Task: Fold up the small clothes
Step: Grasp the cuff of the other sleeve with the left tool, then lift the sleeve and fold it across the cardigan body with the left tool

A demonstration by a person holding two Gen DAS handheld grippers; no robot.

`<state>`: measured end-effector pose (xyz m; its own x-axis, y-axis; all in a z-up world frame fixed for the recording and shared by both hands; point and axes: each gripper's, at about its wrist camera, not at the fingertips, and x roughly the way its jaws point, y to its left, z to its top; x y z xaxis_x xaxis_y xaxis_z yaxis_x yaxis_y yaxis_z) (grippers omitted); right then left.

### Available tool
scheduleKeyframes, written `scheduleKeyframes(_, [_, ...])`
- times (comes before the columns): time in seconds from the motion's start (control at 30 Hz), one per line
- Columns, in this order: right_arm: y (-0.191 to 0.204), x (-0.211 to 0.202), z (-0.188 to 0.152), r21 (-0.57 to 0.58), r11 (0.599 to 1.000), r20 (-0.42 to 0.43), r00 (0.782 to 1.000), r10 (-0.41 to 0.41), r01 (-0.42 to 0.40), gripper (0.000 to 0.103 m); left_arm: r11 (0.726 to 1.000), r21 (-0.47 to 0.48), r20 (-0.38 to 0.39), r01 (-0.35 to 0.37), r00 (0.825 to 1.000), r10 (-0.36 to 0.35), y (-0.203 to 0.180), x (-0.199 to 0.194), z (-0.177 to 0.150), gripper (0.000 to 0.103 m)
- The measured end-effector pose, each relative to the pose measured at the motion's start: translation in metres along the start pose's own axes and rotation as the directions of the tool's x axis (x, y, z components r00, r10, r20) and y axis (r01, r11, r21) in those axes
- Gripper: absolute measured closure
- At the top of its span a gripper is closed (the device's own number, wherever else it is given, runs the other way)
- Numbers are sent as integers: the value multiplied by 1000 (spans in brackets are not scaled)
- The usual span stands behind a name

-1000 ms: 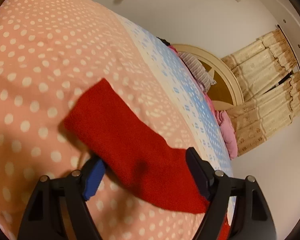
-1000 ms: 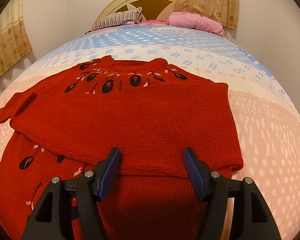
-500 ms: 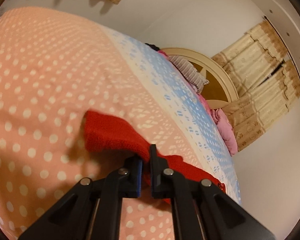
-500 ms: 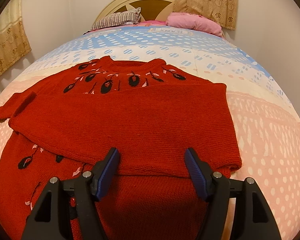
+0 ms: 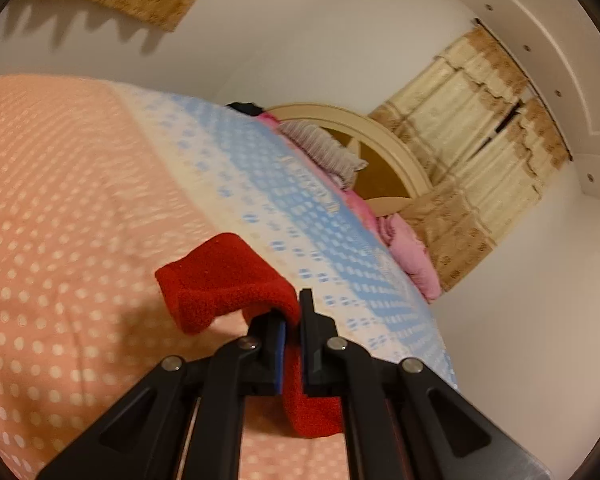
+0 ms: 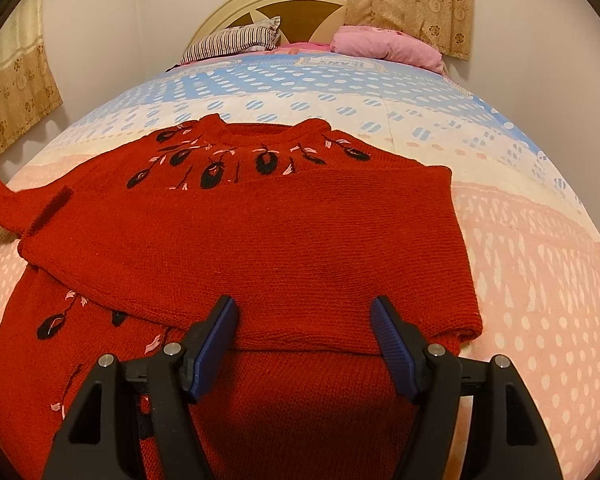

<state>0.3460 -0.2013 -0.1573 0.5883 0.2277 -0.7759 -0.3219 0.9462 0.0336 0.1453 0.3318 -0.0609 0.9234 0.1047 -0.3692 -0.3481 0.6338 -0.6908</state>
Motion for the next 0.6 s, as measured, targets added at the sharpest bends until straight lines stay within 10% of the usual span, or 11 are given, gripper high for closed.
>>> scheduleKeyframes(0.6, [-1, 0, -1, 21, 1000, 7, 1000, 15, -15, 32, 969, 130, -63, 212, 977, -205, -123, 10, -6, 98])
